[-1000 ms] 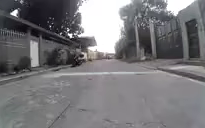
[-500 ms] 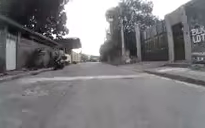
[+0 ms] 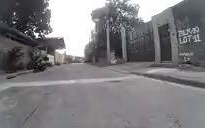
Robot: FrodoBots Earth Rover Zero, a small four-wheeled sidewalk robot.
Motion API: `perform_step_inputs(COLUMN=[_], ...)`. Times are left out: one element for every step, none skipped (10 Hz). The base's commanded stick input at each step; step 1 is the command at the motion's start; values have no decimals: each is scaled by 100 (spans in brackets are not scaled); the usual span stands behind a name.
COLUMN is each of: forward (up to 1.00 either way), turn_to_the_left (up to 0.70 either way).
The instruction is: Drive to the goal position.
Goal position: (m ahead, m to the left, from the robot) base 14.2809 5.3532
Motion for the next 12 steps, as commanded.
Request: perform_step_inputs(forward=[100, 100, 100, 100, 100, 100, 100, 100, 100, 100, 100, 100], turn_to_the_left=[-21, 1, 1, 1, 1, 1, 1, 1, 1, 1, 1, 1])
